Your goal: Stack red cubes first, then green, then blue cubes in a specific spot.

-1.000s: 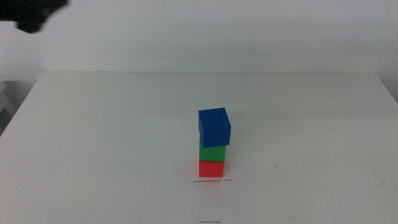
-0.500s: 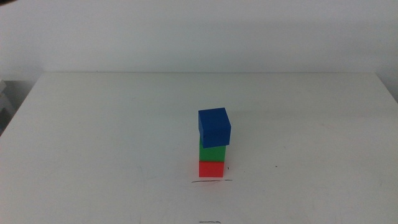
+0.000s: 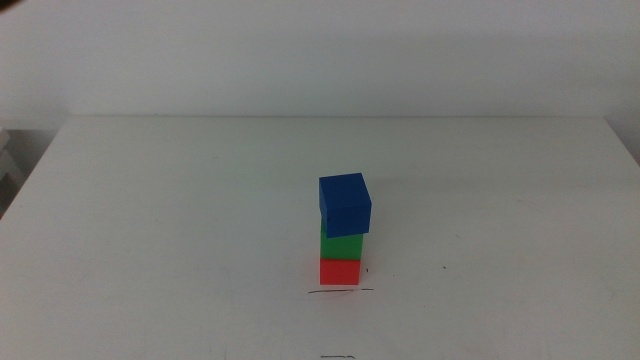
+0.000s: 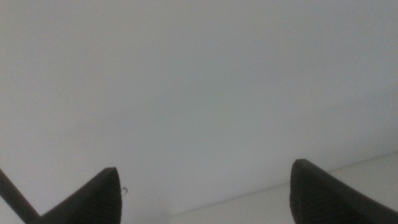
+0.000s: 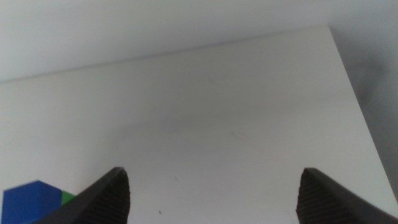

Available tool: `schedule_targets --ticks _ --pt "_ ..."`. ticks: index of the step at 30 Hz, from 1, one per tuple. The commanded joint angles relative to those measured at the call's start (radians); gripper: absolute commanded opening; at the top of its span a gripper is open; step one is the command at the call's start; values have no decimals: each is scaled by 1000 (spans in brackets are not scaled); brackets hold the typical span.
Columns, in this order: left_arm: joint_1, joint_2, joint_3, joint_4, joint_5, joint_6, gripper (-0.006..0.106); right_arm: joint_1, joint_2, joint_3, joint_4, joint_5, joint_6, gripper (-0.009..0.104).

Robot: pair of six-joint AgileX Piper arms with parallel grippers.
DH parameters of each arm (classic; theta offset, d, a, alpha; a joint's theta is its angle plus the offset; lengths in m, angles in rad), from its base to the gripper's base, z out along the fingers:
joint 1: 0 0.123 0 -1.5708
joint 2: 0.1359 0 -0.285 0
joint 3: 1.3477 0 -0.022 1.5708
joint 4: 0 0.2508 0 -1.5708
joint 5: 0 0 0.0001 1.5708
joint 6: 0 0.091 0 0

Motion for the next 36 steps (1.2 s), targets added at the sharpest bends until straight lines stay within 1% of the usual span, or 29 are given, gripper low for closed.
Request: schedule_targets --ticks 1,5,7,10,11,13,15,17,20,26,31,36 --pt "3 -10 -29 -37 -103 -14 91 -8 -30 -13 -9 -95 -14 81" --pt "3 -23 -13 -69 -119 -14 91 -8 -95 97 -4 -215 -14 81" --pt "3 -42 26 -80 -161 -14 91 -8 -145 205 -4 -302 -14 81" --pt "3 -101 127 -85 -245 -14 91 -8 -255 387 -9 -441 -14 81" --pt "3 -128 168 -85 -259 -14 91 -8 -298 468 -22 -495 -14 81" --pt "3 -185 249 -83 -261 -14 91 -8 -370 575 -22 -596 -14 81" --pt "3 -253 348 -82 -261 -14 91 -8 -463 704 -37 -698 -14 81" --pt "3 -339 452 -82 -261 -14 91 -8 -554 808 -50 -766 -14 81" --pt "3 -477 588 -84 -257 -14 91 -9 -678 959 -57 -779 -14 81" --pt "3 -686 811 -84 -254 -14 91 -58 -883 1149 -76 -781 -14 81" --pt "3 -795 927 -112 -254 -14 91 -110 -990 1234 -75 -783 -14 81" --pt "4 -817 1025 -148 -259 -14 91 -114 -1020 1291 -80 -786 -14 81"
